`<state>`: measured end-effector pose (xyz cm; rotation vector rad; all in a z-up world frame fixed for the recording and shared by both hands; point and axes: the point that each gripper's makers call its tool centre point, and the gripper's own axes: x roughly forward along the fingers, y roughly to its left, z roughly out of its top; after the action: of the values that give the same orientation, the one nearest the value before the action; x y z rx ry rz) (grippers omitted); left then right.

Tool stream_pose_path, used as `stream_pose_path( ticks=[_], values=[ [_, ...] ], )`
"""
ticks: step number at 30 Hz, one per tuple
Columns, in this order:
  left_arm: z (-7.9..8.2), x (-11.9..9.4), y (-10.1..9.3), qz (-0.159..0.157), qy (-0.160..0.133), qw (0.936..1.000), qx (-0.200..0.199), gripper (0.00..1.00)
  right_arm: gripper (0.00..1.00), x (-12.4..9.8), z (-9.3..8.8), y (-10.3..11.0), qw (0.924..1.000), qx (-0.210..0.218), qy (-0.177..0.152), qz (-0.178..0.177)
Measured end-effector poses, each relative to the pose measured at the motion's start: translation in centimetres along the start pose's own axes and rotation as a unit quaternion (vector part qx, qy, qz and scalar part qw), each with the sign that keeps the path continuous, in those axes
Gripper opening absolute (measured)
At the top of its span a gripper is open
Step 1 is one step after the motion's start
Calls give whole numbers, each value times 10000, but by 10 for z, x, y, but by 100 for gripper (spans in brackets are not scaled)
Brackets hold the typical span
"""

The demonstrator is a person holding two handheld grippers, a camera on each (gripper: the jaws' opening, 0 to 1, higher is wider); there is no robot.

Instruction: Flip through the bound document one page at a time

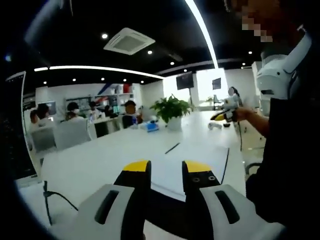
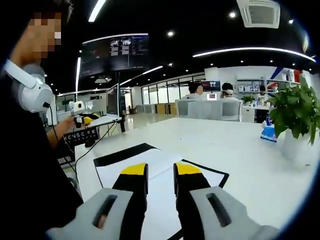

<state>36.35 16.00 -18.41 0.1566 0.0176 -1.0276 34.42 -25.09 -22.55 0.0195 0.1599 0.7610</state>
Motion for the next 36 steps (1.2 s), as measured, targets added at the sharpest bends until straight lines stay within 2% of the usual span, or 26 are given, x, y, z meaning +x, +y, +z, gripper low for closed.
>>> stream_pose_path(
  ticks=[5, 9, 12, 18, 20, 25, 30, 36],
  values=[
    [4, -14, 30, 121, -24, 9999, -17, 27, 21, -2, 2, 0, 10000, 49, -33, 16],
    [9, -20, 37, 1, -184, 9998, -20, 27, 23, -4, 5, -2, 9999, 128, -94, 31],
    [8, -22, 42, -138, -147, 9998, -34, 27, 23, -4, 6, -2, 9998, 159, -101, 57],
    [0, -23, 59, -294, -79, 9993, -200, 28, 33, 4, 0, 4, 9997, 127, 112, 192],
    [-3, -26, 66, -330, -27, 9992, -204, 28, 33, 6, -4, 8, 9993, 52, 225, 288],
    [-5, -30, 73, -487, -25, 9984, -301, 28, 35, 7, -14, 10, 9968, 103, 578, 541],
    [-13, -30, 73, -718, 201, 9967, -309, 29, 36, 4, -16, 0, 9954, 72, 797, 531],
    [-24, -28, 72, -899, 364, 9945, -392, 30, 35, -2, -12, -8, 9959, 27, 763, 489]
  ],
)
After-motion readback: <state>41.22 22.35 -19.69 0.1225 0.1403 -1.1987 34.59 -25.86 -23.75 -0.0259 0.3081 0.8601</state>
